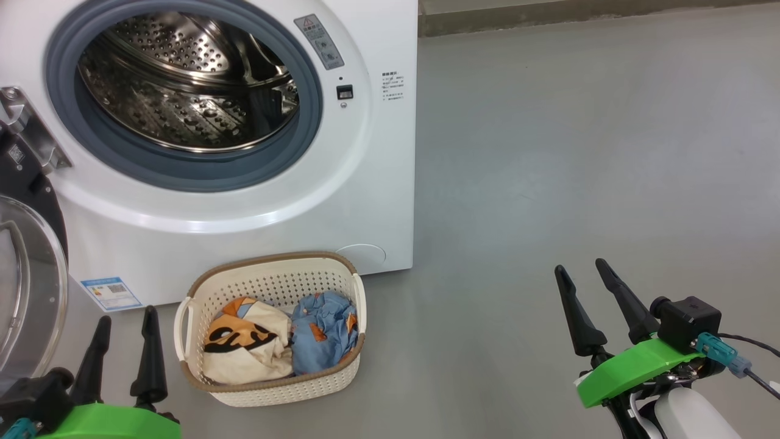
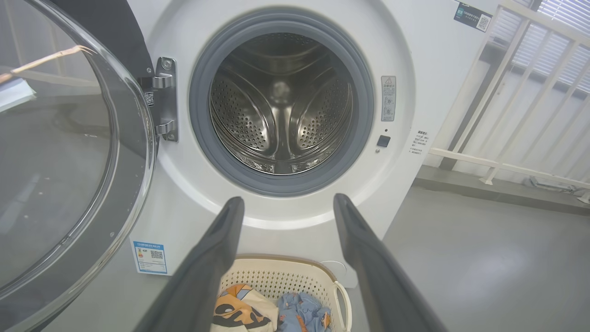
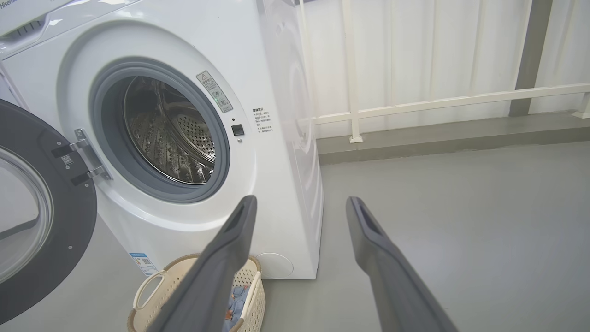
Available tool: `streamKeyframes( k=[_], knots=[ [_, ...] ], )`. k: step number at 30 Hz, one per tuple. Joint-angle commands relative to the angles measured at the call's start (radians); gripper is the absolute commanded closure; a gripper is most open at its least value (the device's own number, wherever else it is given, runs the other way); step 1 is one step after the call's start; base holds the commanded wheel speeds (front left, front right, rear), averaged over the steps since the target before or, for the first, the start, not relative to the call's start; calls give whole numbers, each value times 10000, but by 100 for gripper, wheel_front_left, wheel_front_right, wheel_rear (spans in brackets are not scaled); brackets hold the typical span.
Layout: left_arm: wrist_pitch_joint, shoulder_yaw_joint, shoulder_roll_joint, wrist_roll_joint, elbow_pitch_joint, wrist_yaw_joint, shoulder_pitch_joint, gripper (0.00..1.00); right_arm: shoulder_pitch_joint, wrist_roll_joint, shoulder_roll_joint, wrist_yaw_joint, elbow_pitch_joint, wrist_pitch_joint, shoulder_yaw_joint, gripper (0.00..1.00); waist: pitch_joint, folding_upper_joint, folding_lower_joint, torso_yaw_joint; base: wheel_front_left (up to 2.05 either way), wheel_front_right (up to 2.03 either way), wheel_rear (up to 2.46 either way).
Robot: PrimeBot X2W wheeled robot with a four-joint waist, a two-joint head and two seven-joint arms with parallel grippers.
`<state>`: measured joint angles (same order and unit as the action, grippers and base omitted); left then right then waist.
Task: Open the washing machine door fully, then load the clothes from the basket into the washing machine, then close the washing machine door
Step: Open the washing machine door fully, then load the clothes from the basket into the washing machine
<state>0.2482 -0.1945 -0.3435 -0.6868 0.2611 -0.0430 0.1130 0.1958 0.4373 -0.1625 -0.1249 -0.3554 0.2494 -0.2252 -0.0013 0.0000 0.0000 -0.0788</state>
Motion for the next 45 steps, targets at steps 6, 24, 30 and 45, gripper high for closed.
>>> streamKeyframes(
  k=[6, 24, 30, 45],
  knots=[
    [131, 404, -175, 158, -165, 128, 205, 0, 350, -132, -85, -58, 229, 124, -160, 0, 2, 0, 0, 69, 0, 0, 0],
    [134, 436, -10, 316, -46, 209, 201, 0, 365, -99, -77, -58, 167, 124, -206, 0, -44, 0, 0, 250, 0, 0, 0],
    [135, 470, 7, 351, -47, 211, 201, 0, 360, -106, -75, -58, 184, 124, -207, 0, -49, 0, 0, 289, 0, 0, 0],
    [135, 571, 33, 452, -106, 236, 173, 0, 320, -92, -60, -58, 226, 124, -223, 0, -31, 0, 0, 335, 0, 0, 0]
  ],
)
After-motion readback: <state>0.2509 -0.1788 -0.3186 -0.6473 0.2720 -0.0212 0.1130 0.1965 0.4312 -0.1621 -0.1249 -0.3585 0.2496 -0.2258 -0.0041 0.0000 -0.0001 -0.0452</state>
